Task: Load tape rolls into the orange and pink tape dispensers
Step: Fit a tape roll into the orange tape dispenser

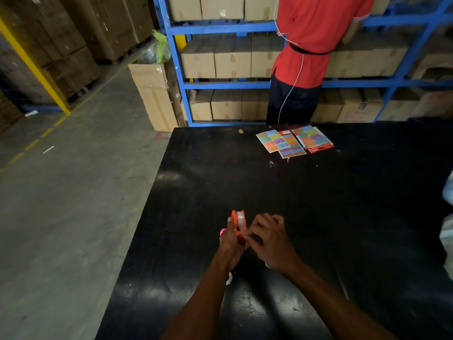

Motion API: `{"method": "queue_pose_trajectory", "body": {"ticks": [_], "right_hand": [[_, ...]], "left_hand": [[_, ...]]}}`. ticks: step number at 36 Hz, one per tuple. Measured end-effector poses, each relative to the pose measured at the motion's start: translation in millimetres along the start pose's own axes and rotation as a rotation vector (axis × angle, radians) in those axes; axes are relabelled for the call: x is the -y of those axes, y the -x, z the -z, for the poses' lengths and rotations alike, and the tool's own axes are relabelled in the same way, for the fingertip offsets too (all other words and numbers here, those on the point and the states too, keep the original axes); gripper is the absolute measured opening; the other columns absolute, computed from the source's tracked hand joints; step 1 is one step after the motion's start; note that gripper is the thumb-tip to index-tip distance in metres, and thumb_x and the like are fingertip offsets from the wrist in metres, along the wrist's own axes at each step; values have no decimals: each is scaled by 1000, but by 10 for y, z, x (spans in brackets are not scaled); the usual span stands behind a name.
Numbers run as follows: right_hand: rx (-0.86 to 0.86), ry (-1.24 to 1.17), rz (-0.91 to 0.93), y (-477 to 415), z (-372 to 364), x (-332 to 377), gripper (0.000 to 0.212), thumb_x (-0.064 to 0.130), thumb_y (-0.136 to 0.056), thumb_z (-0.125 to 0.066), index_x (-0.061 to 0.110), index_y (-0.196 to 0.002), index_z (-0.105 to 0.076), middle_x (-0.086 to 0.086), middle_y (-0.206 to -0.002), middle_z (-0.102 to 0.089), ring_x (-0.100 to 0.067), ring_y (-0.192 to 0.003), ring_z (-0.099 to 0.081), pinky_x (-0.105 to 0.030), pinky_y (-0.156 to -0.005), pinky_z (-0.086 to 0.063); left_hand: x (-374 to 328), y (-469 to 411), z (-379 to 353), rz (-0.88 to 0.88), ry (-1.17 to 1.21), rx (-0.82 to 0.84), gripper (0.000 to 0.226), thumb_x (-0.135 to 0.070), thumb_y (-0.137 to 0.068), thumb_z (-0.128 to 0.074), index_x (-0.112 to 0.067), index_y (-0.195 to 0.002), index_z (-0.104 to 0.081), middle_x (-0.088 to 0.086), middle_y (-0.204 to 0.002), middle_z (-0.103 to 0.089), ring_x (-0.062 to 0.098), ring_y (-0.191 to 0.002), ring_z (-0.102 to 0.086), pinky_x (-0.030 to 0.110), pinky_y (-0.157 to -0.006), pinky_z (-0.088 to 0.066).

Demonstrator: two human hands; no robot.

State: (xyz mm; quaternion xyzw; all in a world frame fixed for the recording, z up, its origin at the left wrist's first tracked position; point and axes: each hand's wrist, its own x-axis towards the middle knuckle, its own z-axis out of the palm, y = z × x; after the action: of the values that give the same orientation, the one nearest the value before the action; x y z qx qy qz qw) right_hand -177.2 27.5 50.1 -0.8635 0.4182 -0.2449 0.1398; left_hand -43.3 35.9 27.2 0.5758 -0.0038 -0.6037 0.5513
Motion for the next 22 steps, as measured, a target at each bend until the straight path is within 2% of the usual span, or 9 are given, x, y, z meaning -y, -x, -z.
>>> {"method": "queue_pose_trajectory", "body": {"ticks": [3, 5, 6, 9, 13, 16, 19, 22], "right_hand": [[22, 0, 2, 75, -56, 46, 8, 40, -88, -55, 34, -88, -61, 17, -93, -45, -3, -94, -46, -28, -88, -28], [34, -3, -12, 100, -85, 66, 9, 39, -88, -56, 34, -88, -63, 16, -94, -47, -4, -96, -47, -28, -88, -28], [38, 1, -22, 106, -97, 73, 8, 38, -88, -57, 33, -89, -63, 16, -96, -49, -5, -97, -47, -28, -88, -28], [50, 25, -55, 112, -129, 71, 10, 37, -90, -58, 33, -93, -67, 13, -99, -52, -7, -101, -48, -25, -89, -24], [13, 87, -72, 115, -151, 41, 8, 37, -89, -61, 33, -90, -68, 13, -98, -52, -8, -99, -48, -26, -89, -25], [17, 129, -67, 123, -127, 22, 15, 44, -88, -57, 36, -92, -69, 15, -94, -50, -6, -95, -43, -25, -84, -17], [39, 119, -64, 190, -130, -13, 24, 51, -90, -48, 39, -95, -68, 19, -94, -49, -4, -93, -42, -27, -83, -19], [-80, 13, -176, 220, -131, -103, 24, 49, -92, -49, 34, -87, -67, 19, -90, -44, -2, -89, -41, -27, -83, -25]], "left_hand": [[-37, -30, -20, 12, -25, -25, 42, -44, -96, -50, -9, -78, -66, 4, -50, -70, 17, -52, -67, 26, -54, -55], [-45, -35, -33, 6, -49, -23, 43, -45, -97, -48, -10, -78, -65, 4, -50, -70, 15, -49, -67, 24, -47, -55], [-50, -31, -42, 15, -43, -23, 42, -45, -96, -50, -9, -80, -65, 7, -57, -71, 17, -52, -69, 26, -50, -57], [-45, -8, -55, 38, -14, 10, 38, -43, -95, -54, -7, -88, -65, 17, -84, -71, 26, -76, -69, 41, -81, -58], [-11, 17, -46, 52, 6, 93, 38, -43, -97, -49, -8, -95, -64, 16, -85, -72, 25, -77, -71, 37, -71, -58], [5, 23, -55, 64, -11, 108, 45, -46, -96, -48, -6, -99, -67, 14, -82, -74, 23, -72, -73, 33, -67, -58], [-35, 49, -89, 105, -31, 85, 48, -50, -96, -47, -6, -101, -65, 17, -90, -73, 25, -77, -71, 36, -69, -57], [-81, 41, -135, 115, 29, 47, 45, -46, -97, -49, -3, -105, -59, 22, -97, -69, 30, -81, -69, 43, -74, -57]]}}
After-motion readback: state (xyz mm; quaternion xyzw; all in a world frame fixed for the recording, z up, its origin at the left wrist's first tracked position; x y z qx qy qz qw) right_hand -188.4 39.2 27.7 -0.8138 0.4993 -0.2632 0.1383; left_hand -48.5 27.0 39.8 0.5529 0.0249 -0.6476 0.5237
